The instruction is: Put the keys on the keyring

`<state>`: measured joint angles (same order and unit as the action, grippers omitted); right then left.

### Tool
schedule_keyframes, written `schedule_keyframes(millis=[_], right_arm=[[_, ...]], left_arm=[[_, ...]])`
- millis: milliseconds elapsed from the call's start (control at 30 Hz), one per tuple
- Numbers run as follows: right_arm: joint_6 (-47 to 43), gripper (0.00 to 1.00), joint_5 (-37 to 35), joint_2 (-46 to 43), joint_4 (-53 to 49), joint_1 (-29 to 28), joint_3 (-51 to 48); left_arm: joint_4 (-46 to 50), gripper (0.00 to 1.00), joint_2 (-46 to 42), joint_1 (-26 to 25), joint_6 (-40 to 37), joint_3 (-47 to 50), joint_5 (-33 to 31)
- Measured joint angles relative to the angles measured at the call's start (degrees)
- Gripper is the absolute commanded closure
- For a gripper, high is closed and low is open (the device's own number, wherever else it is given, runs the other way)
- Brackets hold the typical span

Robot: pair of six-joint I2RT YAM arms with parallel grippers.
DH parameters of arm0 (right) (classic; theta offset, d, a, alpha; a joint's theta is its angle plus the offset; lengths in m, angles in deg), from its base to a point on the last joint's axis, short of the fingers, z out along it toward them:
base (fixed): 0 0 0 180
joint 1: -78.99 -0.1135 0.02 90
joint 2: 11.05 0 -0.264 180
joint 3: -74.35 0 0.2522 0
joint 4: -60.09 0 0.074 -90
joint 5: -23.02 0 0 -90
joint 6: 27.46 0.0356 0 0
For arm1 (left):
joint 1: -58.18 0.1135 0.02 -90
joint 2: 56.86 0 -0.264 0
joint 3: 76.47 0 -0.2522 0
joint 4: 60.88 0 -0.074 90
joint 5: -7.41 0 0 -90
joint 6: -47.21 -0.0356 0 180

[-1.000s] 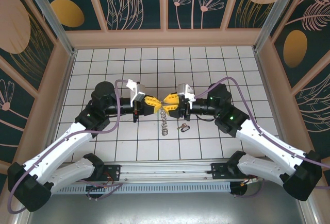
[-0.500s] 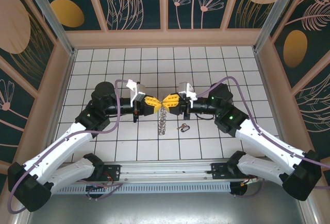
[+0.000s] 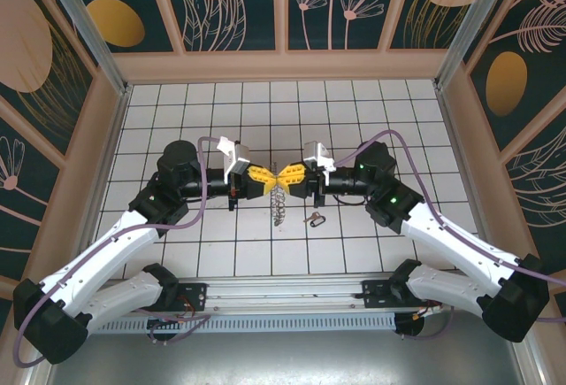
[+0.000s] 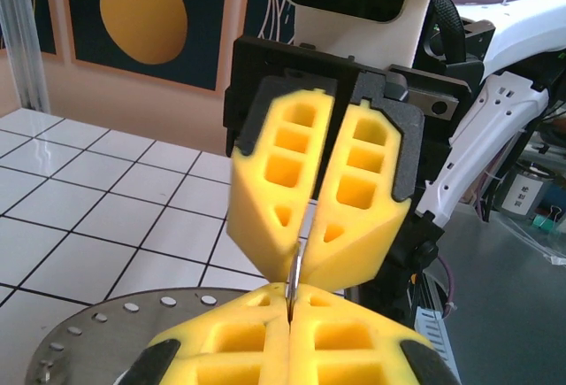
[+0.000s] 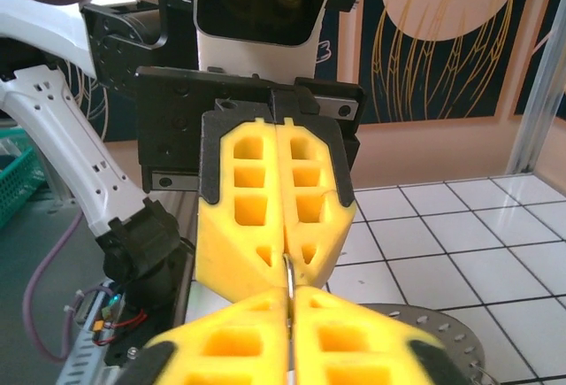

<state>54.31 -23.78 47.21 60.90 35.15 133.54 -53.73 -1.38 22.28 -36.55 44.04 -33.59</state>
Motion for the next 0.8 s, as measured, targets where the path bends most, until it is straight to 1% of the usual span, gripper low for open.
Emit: schedule_keyframes(millis=[167,233,267,333,400,600,800], right_arm=[[-0.7,1.0,0.2,0.9,-2.2,0.2,1.6],[-1.6,1.0,-0.3,1.0,-4.2,0.2,2.3],[-2.2,1.0,-0.8,1.2,-5.5,0.2,3.0],[-4.0,1.0,-2.1,1.8,-9.7,0.2,5.5],[-6.0,1.0,-3.5,2.6,-14.0,0.2,8.2],[-11.5,1.0,-7.3,4.4,-25.6,0.2,14.4],[-15.9,1.0,-9.4,7.4,-33.9,-0.7,20.0]], left_arm=[[0.3,1.0,0.0,0.3,-0.3,0.0,-0.3],[1.9,1.0,0.2,0.3,-1.3,-0.7,-0.8],[3.1,0.98,0.4,0.3,-1.9,-1.3,-1.2],[6.4,0.91,1.1,0.3,-3.9,-3.3,-2.4],[9.8,0.87,1.9,0.3,-6.1,-5.5,-3.7],[18.2,0.86,4.4,0.2,-11.5,-10.0,-6.7],[21.7,0.85,5.9,0.2,-14.0,-11.7,-7.7]])
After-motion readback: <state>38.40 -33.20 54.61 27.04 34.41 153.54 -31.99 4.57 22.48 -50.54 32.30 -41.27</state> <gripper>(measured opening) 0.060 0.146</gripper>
